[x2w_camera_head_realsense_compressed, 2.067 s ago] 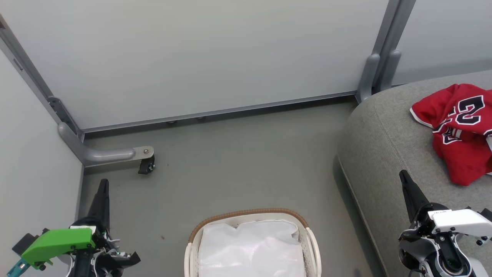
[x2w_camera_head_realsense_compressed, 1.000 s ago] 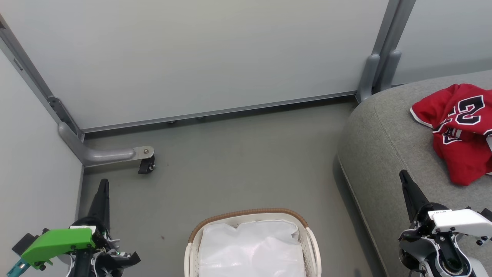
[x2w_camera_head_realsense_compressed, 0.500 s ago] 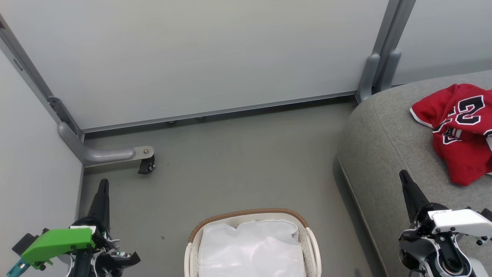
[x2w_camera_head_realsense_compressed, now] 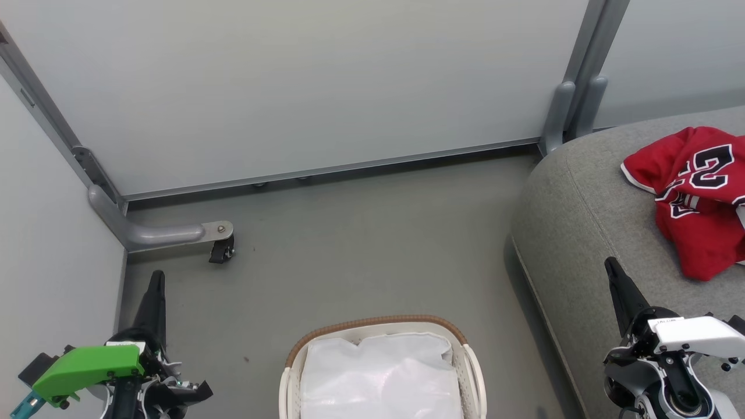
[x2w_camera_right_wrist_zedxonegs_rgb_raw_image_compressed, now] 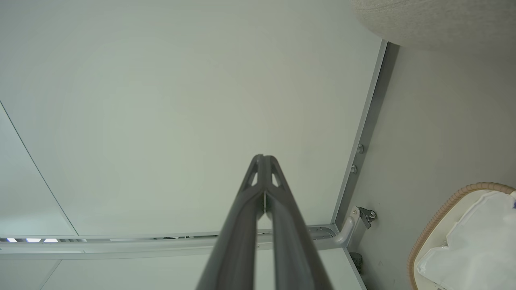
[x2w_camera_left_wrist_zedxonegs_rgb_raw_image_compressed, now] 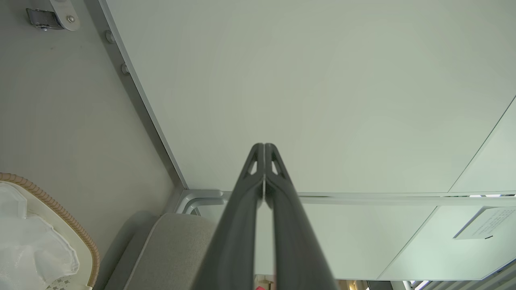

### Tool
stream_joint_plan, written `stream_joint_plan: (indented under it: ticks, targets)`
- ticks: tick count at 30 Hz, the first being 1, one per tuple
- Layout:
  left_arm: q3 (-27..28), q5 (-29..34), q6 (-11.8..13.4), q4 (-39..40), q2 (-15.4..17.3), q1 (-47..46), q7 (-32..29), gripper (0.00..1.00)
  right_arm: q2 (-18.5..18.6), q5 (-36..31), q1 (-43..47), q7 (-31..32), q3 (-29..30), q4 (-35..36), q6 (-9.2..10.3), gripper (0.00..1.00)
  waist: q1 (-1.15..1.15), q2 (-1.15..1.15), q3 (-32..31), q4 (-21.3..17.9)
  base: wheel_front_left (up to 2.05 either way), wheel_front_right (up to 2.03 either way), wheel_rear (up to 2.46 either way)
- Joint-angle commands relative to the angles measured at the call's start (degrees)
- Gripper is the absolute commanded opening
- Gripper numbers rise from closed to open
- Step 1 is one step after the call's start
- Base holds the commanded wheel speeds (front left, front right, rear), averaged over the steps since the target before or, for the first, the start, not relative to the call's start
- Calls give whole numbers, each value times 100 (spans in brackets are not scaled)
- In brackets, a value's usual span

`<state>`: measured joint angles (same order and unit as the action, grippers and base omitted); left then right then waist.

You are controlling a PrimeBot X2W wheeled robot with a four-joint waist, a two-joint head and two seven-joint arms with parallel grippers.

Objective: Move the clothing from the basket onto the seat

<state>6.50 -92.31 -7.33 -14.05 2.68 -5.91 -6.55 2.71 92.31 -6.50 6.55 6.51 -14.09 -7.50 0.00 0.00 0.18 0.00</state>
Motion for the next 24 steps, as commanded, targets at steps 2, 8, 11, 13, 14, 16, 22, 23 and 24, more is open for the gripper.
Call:
stream_joint_plan:
  ticks: [2, 8, 11, 13, 14, 16, 22, 23, 24]
  targets:
    - [12, -20, -31, 9, 38, -61, -17, 0, 32, 20, 62, 17, 10, 21, 2, 0, 0, 0, 0, 0, 0, 0, 0]
    - [12, -20, -31, 9, 38, -61, -17, 0, 32, 20, 62, 17, 10, 21, 2, 0, 0, 0, 0, 0, 0, 0, 0]
    - [12, -20, -31, 9, 38, -61, -17, 0, 32, 20, 62, 16, 10, 22, 2, 0, 0, 0, 0, 0, 0, 0, 0]
    - [12, -20, -31, 9, 38, -61, -18, 0, 32, 20, 62, 16, 10, 22, 2, 0, 0, 0, 0, 0, 0, 0, 0]
    - [12, -20, -31, 9, 38, -61, -17, 0, 32, 20, 62, 16, 10, 22, 2, 0, 0, 0, 0, 0, 0, 0, 0]
    - [12, -20, -31, 9, 38, -61, -18, 0, 32, 20, 62, 16, 10, 22, 2, 0, 0, 0, 0, 0, 0, 0, 0]
    - [12, -20, -31, 10, 38, -61, -17, 0, 32, 19, 62, 16, 10, 22, 2, 0, 0, 0, 0, 0, 0, 0, 0]
    - [12, -20, -31, 10, 38, -61, -17, 0, 32, 20, 62, 16, 10, 22, 2, 0, 0, 0, 0, 0, 0, 0, 0]
    - [12, -20, -31, 10, 38, -61, -17, 0, 32, 20, 62, 16, 10, 22, 2, 0, 0, 0, 0, 0, 0, 0, 0]
